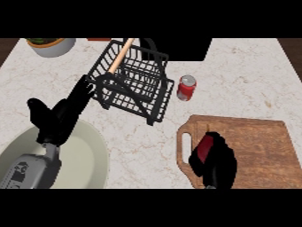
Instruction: Pick the pear from the cutting board and place it in the tiered basket
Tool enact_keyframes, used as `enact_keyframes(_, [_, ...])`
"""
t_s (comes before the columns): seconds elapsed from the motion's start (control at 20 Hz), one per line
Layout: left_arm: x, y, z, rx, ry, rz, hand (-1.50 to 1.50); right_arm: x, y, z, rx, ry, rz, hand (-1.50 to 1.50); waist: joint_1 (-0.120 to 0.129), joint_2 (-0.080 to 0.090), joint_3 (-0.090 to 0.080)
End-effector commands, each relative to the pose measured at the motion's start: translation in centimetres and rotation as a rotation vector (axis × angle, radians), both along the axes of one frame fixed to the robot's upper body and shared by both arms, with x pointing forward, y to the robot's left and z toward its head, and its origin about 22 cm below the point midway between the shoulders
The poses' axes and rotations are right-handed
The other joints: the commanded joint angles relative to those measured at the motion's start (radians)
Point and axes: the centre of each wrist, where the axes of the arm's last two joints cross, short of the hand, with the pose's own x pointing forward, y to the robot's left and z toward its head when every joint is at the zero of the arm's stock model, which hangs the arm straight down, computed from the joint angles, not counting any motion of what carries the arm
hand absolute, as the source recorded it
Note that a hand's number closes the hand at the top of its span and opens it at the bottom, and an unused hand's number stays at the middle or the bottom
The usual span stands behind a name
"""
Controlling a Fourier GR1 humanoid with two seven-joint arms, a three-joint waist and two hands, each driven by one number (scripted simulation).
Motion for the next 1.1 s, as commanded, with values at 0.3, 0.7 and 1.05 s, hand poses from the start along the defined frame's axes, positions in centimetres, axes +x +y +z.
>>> enact_keyframes(0.3, [-1.3, 0.6, -2.1, -0.038, 0.067, 0.053, 0.00, -6.3, 6.9, 9.4, 0.120, -0.234, 0.069, 1.50, -0.043, -0.002, 0.000])
enact_keyframes(0.7, [-1.4, 1.3, -1.9, -0.045, 0.076, 0.056, 0.00, -7.3, 7.1, 14.6, -0.038, -0.445, 0.092, 1.50, -0.040, 0.005, 0.000])
enact_keyframes(1.05, [-1.0, -0.2, -1.0, -0.023, 0.048, 0.035, 0.00, -7.2, 6.8, 17.5, -0.132, -0.489, 0.117, 1.50, -0.031, 0.007, 0.000])
